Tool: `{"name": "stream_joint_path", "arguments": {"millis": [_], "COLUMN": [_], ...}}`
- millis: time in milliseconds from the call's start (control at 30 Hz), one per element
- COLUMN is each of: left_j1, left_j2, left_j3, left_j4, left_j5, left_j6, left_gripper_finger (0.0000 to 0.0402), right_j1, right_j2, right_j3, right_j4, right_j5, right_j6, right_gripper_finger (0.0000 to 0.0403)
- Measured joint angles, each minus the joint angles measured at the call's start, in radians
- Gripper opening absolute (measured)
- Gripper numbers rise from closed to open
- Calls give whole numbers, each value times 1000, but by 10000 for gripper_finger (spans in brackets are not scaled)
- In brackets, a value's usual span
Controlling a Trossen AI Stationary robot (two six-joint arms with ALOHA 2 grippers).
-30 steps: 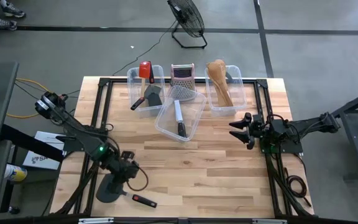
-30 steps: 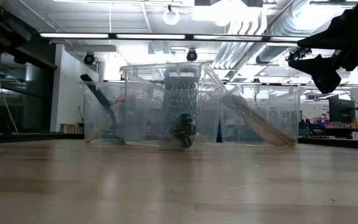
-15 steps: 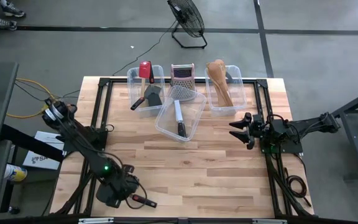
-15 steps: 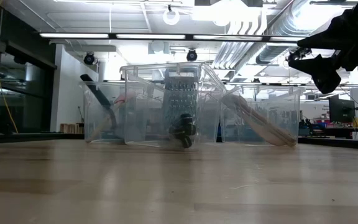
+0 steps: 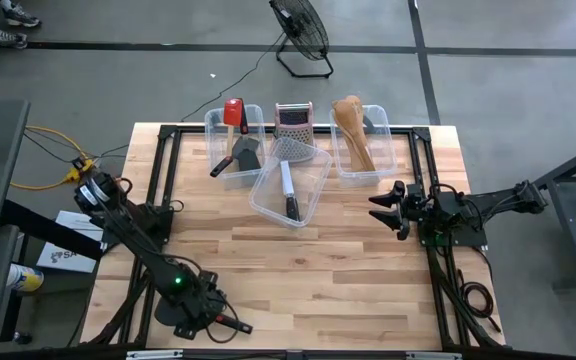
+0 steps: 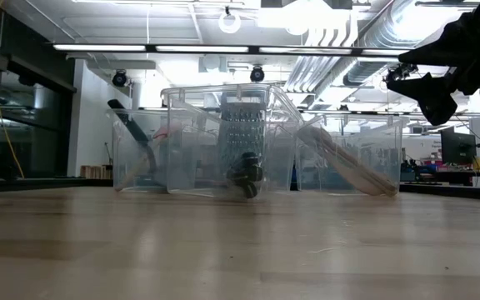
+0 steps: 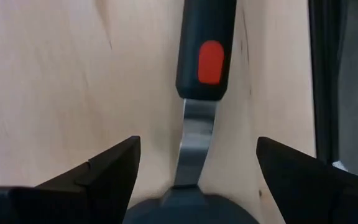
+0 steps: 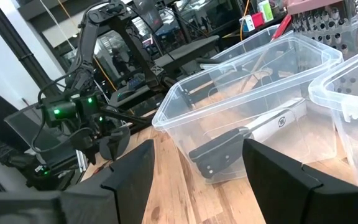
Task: Pick & Place Kitchen Items
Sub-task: Put the black spatula into the left transparent bin
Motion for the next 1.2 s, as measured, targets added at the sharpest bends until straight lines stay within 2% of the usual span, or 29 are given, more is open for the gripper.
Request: {"name": "stream_joint_path", "arguments": {"millis": [133, 400, 600, 1200], "left_j1": [-24, -100, -137, -133], "left_j2": [29, 76, 118, 133], "left_j3": [0, 4, 4, 2], "left_j4": [10, 18, 1, 19], "left_j5": [-19, -204, -287, -334], "left_j6": [-1, -60, -53, 1], "left_gripper_finger": [317, 317, 311, 138], "right_j1": [0, 0, 0, 0], "right_j2": [0, 0, 0, 0], "right_j3": [0, 0, 0, 0], "right_j4": [1, 1, 0, 0], "right_j5": [0, 0, 0, -1], "right_j6": [0, 0, 0, 0], "right_gripper_finger": [236, 236, 236, 236]}}
